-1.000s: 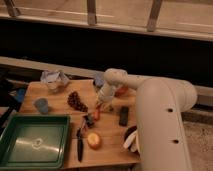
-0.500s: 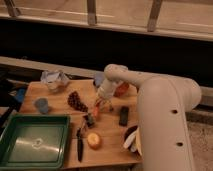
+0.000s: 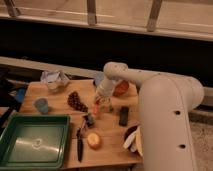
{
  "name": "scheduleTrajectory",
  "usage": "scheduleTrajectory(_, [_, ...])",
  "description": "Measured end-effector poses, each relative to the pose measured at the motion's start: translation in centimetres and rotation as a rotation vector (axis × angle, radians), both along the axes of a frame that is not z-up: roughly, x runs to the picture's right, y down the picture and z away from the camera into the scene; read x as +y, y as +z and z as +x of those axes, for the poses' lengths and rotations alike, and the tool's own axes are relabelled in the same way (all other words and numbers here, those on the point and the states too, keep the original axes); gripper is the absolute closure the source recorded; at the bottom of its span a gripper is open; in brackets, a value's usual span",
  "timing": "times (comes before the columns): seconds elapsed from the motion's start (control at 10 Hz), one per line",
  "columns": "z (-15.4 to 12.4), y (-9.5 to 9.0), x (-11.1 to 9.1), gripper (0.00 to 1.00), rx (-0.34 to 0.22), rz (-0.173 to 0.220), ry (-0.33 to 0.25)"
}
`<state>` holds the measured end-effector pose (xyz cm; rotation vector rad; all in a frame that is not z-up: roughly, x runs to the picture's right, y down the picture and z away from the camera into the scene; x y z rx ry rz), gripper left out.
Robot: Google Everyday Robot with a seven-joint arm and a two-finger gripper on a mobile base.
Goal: Place pepper in red bowl
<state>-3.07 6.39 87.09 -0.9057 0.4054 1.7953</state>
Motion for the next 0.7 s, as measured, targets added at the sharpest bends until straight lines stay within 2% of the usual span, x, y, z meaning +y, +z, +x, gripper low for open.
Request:
scheduleTrajectory(0.2, [-0.7,-2.1,-3.3,1.0,-0.003,0.068,-0.004])
scheduleTrajectory(0.4, [-0.4,-5.0,-7.1,1.0,0.0,0.161,0.015])
scheduleTrajectory(0.5, [0.1,-6.5,-9.3,1.0,0.006,0.226,0.035])
scheduleTrajectory(0.7, [1.4,-7.8,-12.3,1.0,0.022,0.312,0.073])
